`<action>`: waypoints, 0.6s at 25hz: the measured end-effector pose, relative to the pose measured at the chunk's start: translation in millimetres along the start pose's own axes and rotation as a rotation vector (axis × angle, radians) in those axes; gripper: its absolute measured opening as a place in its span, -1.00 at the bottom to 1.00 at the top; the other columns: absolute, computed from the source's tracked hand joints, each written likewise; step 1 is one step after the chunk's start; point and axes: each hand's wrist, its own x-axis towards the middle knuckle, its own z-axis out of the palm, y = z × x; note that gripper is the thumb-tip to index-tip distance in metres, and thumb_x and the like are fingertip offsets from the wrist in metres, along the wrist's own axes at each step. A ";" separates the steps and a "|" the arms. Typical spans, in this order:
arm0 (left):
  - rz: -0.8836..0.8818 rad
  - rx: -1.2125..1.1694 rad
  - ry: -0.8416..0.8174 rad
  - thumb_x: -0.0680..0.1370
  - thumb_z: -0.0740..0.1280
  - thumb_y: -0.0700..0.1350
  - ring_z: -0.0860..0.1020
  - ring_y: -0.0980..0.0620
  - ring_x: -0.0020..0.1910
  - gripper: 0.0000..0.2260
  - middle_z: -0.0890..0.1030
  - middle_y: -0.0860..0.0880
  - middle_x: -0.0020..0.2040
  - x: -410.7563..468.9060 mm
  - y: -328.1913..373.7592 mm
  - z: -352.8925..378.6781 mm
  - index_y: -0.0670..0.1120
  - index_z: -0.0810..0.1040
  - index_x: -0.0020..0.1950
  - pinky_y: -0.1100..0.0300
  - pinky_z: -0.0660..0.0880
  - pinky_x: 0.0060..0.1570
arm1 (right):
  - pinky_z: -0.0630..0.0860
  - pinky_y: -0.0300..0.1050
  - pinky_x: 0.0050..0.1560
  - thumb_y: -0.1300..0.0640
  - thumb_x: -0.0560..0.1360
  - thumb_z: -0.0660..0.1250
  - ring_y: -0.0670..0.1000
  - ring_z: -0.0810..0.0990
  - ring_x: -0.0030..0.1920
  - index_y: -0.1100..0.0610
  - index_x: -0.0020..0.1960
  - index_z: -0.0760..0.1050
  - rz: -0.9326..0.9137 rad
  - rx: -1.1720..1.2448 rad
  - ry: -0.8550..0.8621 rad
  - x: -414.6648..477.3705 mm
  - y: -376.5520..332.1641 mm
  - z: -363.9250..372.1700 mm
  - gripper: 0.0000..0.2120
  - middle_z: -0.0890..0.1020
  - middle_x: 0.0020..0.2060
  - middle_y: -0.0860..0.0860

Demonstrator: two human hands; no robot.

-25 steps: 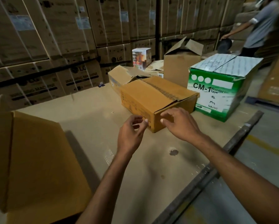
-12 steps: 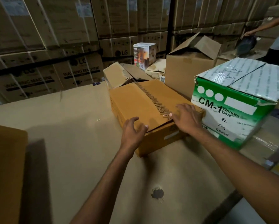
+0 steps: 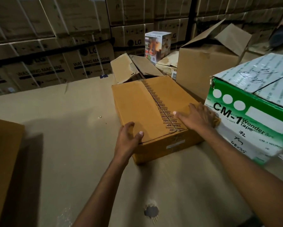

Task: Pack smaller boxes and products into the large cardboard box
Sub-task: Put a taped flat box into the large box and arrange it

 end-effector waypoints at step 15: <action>-0.317 -0.230 0.012 0.44 0.52 0.20 0.52 -0.05 0.08 -0.23 0.53 -0.10 0.31 -10.0 -7.6 -46.1 -0.06 0.32 0.54 0.14 0.51 -0.17 | 0.40 0.28 0.40 -0.62 0.16 0.41 0.30 0.40 0.46 0.13 0.60 0.14 0.185 0.367 -0.224 -3.6 -17.6 -5.4 0.27 0.34 0.53 0.19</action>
